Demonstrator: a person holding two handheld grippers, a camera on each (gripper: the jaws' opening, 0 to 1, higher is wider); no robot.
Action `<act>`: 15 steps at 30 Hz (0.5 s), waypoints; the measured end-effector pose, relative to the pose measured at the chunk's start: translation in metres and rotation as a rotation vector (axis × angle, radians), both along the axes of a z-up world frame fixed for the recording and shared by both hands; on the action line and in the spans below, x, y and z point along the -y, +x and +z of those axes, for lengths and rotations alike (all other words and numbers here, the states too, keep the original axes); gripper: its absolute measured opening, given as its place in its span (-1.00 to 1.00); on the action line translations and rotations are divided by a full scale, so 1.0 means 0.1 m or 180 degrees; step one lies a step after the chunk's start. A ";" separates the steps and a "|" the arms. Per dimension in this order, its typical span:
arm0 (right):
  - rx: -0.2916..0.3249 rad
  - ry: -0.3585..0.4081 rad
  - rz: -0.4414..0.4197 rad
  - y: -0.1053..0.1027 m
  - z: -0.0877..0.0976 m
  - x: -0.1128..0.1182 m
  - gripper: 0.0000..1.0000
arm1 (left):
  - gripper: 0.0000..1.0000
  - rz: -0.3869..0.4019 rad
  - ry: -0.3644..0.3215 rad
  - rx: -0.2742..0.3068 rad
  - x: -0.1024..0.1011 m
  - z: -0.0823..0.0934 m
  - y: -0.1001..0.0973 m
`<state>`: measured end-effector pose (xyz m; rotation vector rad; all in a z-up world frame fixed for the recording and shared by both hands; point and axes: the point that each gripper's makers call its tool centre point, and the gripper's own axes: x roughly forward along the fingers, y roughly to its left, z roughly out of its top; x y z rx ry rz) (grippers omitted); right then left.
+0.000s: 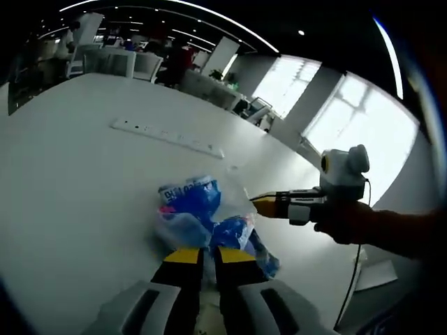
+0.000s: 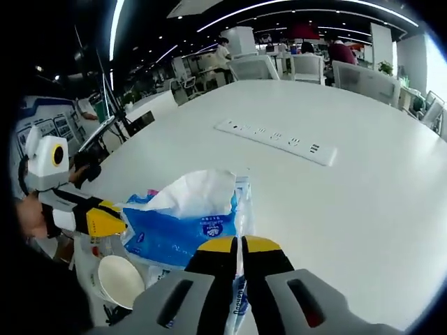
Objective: Arrange the tabletop items into an orderly group along one side of the table until the central work area is clear of visible clutter.
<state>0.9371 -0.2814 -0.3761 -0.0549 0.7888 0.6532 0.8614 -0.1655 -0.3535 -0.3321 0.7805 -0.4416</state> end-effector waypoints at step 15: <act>0.0151 0.0092 -0.0002 -0.10 0.18 0.03 -1.00 | -1.00 -0.0118 0.0164 0.0109 -0.01 0.11 -0.03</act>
